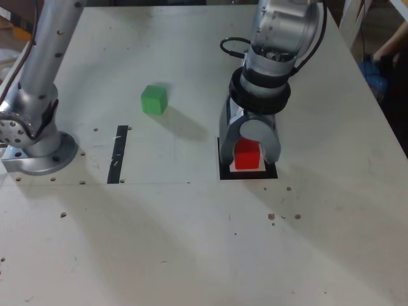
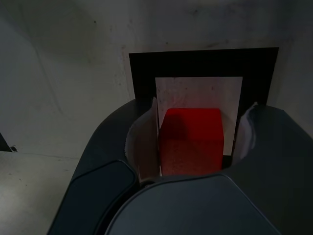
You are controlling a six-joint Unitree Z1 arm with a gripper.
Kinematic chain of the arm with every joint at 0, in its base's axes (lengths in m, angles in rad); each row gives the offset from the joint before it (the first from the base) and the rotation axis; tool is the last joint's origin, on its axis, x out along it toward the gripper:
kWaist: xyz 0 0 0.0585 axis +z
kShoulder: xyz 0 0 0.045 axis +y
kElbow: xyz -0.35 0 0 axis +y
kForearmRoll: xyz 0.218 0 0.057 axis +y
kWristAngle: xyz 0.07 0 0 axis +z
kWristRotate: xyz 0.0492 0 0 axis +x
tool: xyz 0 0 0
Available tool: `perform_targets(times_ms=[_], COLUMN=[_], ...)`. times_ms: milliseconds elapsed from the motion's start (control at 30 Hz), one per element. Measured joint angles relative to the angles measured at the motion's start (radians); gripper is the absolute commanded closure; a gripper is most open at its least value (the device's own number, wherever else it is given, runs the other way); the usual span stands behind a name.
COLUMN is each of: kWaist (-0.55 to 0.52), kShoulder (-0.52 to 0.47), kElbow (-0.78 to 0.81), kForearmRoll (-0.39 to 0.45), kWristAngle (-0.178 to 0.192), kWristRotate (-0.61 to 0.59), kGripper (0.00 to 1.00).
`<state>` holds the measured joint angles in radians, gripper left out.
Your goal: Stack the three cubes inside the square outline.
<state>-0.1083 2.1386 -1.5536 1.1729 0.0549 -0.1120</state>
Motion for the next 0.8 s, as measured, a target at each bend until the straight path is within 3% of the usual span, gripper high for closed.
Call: perform_targets(times_ms=[167,333,533,700,800], kWaist=[0.0,0.017,0.174,0.336,0.414], kShoulder=[-0.01,-0.122,-0.257,-0.235,-0.166], kElbow=[0.0,-0.002,0.021,-0.091,-0.194], kForearmRoll=[0.025,0.101,0.135,0.132,0.148], kWristAngle=[0.008,0.055,0.115,0.157,0.171], kWristRotate=[0.0,-0.001,0.092,0.252,0.36], kGripper=[0.01,0.01,0.01,0.01,0.01])
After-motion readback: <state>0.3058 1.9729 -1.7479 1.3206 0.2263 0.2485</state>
